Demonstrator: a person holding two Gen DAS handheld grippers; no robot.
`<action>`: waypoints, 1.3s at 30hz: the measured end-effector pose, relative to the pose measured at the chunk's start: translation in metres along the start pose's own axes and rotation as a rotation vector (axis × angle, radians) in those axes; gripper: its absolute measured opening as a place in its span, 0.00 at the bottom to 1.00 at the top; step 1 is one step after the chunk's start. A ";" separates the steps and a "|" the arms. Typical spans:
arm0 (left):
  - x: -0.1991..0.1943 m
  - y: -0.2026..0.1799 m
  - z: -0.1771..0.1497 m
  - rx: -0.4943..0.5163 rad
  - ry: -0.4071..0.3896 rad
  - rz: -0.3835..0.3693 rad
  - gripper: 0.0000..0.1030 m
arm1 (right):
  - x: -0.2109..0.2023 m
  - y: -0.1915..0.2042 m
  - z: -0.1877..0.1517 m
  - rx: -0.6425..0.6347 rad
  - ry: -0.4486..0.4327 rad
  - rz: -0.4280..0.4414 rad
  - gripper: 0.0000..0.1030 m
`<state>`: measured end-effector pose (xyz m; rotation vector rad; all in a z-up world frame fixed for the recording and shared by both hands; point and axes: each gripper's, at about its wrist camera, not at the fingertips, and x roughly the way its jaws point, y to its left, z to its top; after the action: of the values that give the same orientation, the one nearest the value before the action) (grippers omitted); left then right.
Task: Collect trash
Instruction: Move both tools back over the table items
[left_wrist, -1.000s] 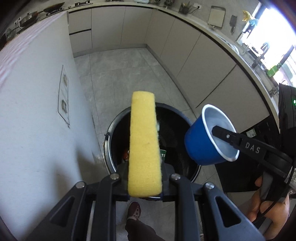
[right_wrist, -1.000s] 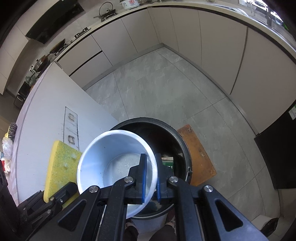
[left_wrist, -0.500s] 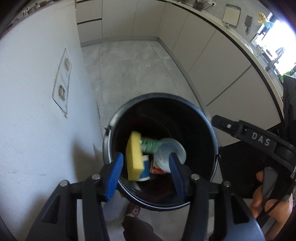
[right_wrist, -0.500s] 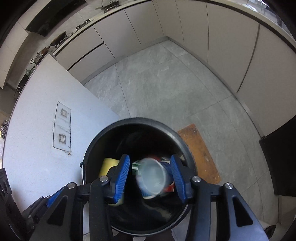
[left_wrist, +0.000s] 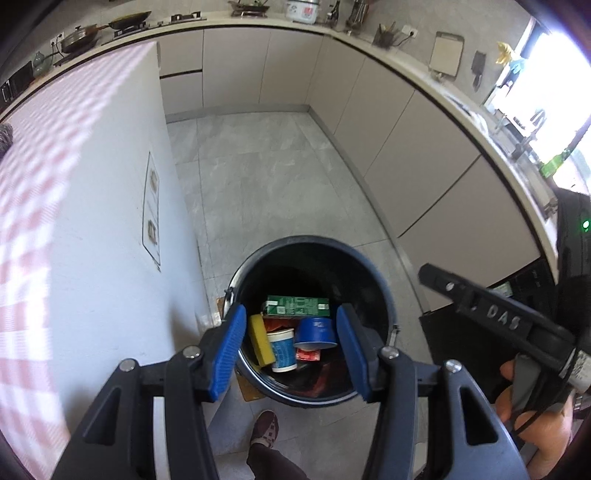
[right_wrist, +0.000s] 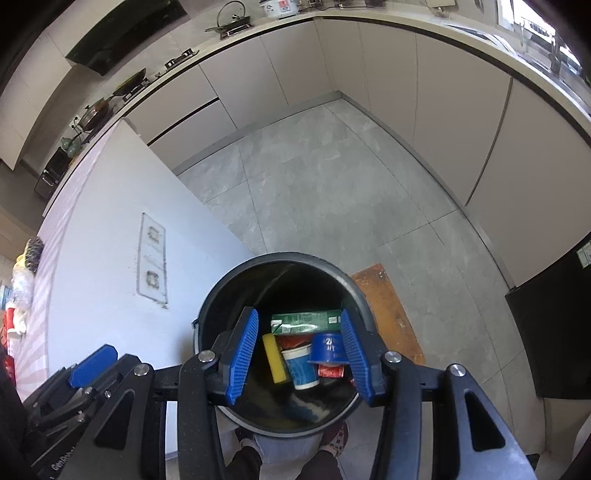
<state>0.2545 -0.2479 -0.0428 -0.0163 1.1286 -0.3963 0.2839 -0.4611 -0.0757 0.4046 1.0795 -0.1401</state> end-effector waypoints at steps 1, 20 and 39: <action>-0.006 0.000 0.001 0.000 -0.005 -0.006 0.52 | -0.006 0.003 -0.001 -0.001 0.001 -0.002 0.51; -0.089 0.025 0.000 0.000 -0.106 -0.085 0.58 | -0.096 0.076 -0.032 -0.118 -0.057 0.035 0.64; -0.135 0.130 -0.016 -0.096 -0.153 -0.057 0.60 | -0.118 0.195 -0.052 -0.238 -0.110 0.120 0.66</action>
<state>0.2300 -0.0814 0.0413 -0.1611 0.9971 -0.3846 0.2448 -0.2714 0.0562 0.2434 0.9475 0.0722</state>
